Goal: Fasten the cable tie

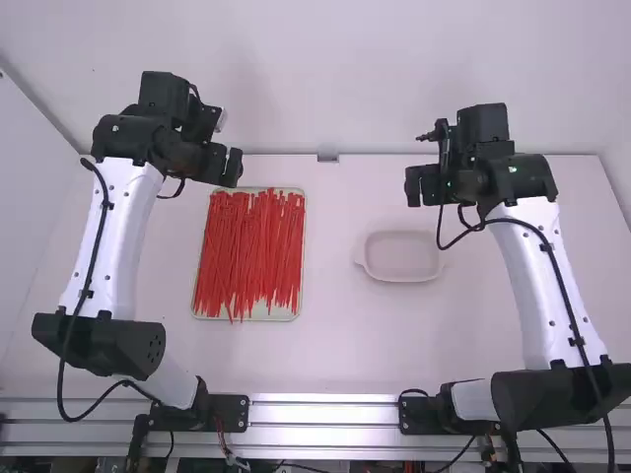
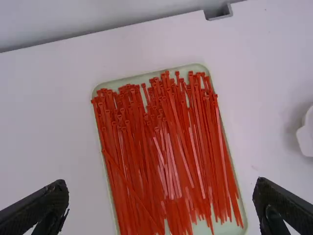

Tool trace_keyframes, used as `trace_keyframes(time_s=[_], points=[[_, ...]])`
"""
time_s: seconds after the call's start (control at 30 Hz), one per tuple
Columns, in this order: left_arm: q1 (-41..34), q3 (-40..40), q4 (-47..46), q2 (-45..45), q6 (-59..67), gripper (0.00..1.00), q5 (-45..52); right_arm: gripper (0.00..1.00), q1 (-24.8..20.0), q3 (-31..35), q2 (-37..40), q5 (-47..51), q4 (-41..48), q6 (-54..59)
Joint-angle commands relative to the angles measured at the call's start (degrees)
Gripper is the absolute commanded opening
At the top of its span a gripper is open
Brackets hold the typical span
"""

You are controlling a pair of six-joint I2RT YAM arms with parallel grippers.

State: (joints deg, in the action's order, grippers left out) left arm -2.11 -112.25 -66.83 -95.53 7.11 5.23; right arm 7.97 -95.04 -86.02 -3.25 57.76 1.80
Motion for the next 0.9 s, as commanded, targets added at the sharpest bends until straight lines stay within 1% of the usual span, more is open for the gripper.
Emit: trace_keyframes(time_s=[0.0,0.33,0.47,0.57,0.6,0.77,0.87], points=[[-0.52,-1.57,-0.2,-0.22,-0.26,0.99,-0.15,0.98,-0.22,-1.68,1.01,0.33,0.15,-0.09],[-0.52,-1.55,-0.04,-0.22,-0.24,0.99,-0.15,0.98,-0.2,-1.68,0.98,0.33,0.15,-0.07],[-0.52,-0.42,2.19,-0.22,-0.24,0.99,-0.37,0.99,-0.2,-1.68,1.01,0.31,0.13,-0.09],[-0.52,2.95,6.14,-0.22,0.28,0.99,-0.39,0.98,-0.2,-1.68,1.01,0.33,0.13,-0.09],[-0.5,5.29,8.57,-0.22,0.35,0.99,-0.63,0.98,-0.2,-1.68,0.98,0.31,0.13,-0.11],[-0.55,12.26,14.73,-0.22,-0.13,0.99,-4.9,0.98,0.39,-1.68,0.98,0.31,-0.02,-0.09],[-0.57,16.76,18.32,-0.24,2.86,0.99,-3.13,0.98,0.28,-1.68,1.01,0.33,-0.04,-0.07]])
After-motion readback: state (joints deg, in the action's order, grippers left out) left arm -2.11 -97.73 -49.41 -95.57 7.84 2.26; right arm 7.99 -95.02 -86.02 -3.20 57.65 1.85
